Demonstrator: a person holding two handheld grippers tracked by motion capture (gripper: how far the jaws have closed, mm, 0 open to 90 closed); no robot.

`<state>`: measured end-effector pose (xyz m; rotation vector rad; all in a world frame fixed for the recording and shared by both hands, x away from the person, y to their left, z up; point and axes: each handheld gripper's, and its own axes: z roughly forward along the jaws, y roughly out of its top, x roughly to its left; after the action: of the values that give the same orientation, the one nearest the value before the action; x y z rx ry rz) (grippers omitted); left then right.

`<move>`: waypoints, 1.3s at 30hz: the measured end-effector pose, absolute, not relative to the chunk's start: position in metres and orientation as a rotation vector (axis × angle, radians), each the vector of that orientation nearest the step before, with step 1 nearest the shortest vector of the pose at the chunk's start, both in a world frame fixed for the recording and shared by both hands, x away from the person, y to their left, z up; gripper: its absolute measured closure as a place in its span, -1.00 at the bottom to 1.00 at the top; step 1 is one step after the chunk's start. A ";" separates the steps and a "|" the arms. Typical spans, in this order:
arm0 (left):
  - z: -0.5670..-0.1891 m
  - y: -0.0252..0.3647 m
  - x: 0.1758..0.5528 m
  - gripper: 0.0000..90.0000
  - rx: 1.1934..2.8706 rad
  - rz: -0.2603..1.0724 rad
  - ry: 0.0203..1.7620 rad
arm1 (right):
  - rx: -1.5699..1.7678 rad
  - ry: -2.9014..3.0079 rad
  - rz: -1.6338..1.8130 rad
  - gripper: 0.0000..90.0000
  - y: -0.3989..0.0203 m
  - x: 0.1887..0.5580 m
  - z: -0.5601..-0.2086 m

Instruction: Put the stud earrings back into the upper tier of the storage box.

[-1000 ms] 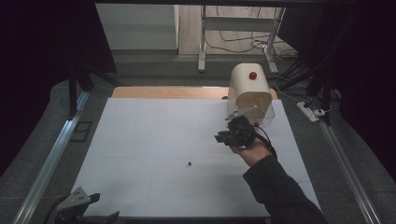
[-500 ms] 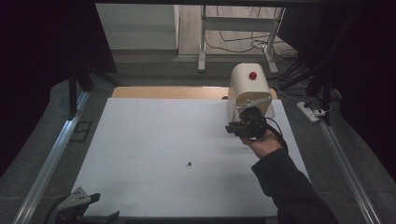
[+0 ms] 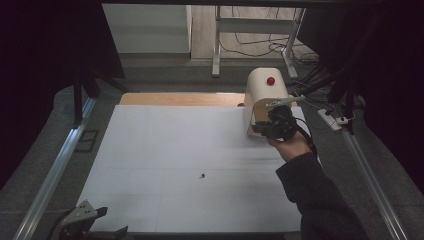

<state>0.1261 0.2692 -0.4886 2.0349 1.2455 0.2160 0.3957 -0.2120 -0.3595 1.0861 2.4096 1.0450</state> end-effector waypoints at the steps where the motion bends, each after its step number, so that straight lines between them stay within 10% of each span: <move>1: -0.489 0.269 0.126 -0.89 2.035 0.216 1.246 | 1.088 2.402 1.045 0.67 -0.213 0.397 -0.358; 39: -0.489 0.269 0.126 -0.89 2.037 0.217 1.252 | 1.227 2.260 0.946 0.49 -0.239 0.427 -0.367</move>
<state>0.1264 0.2691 -0.4887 2.0367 1.2522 0.2175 0.4269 -0.2386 -0.3670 1.2272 2.2596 0.9459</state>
